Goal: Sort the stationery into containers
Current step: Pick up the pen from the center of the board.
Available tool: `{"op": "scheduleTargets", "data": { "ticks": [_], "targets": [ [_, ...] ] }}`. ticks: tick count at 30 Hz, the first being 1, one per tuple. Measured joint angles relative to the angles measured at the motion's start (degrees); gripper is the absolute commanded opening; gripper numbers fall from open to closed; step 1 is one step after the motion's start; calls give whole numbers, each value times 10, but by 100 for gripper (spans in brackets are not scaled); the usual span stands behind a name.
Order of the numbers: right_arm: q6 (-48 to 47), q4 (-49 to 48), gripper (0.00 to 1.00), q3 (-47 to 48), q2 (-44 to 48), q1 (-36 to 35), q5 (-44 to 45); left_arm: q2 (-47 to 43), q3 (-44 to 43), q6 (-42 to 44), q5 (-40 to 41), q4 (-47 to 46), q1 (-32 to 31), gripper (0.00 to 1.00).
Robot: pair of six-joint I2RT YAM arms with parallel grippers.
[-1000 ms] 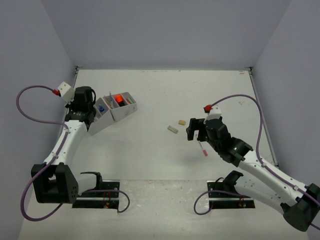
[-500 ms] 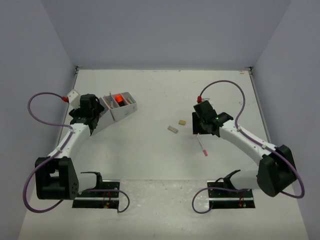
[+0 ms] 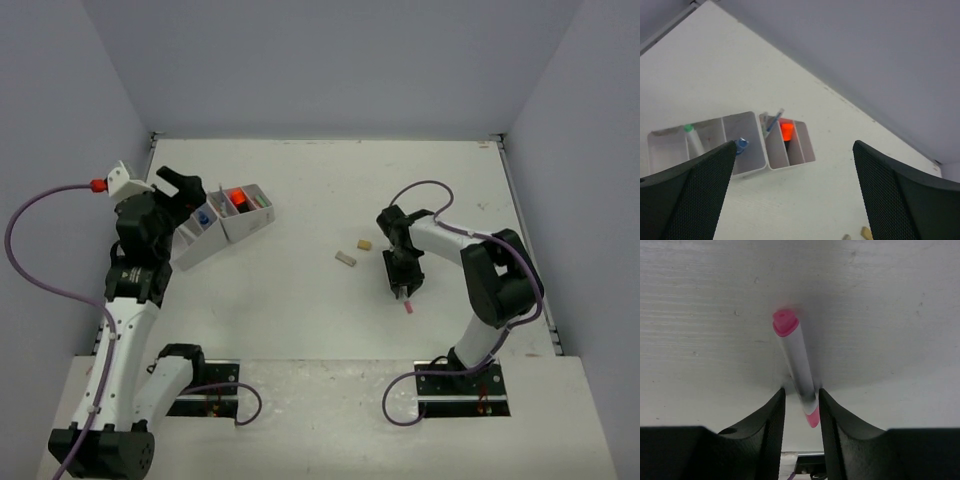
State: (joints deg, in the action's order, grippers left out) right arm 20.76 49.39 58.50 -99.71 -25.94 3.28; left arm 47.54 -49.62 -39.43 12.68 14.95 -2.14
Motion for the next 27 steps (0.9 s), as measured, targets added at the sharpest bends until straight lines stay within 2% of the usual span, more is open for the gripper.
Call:
{"op": "scheduleTargets", "data": {
  "ticks": [7,14,16,18,23,25,27],
  "targets": [
    [-29,18,0,16,-22,3,-38,-49,-36,25,-64,26,-10,100],
    [-32,13,0,25,-3,-1,-28,-40,-31,32,-158,22,-21,100],
    [-33,-11,0,22,50,-14,-38,-29,-24,31,-195,5,-42,100],
    [-42,-71,0,3,144,-40,-77,-1,-14,31,-233,-15,-90,100],
    [-61,-283,0,-93,435,-82,-272,80,27,7,-386,-148,-220,100],
    [-63,-347,0,-109,485,-81,-359,93,50,-6,-440,-205,-264,100],
    [-63,-390,0,-114,491,-80,-429,107,52,-9,-478,-254,-310,97]
  ]
}}
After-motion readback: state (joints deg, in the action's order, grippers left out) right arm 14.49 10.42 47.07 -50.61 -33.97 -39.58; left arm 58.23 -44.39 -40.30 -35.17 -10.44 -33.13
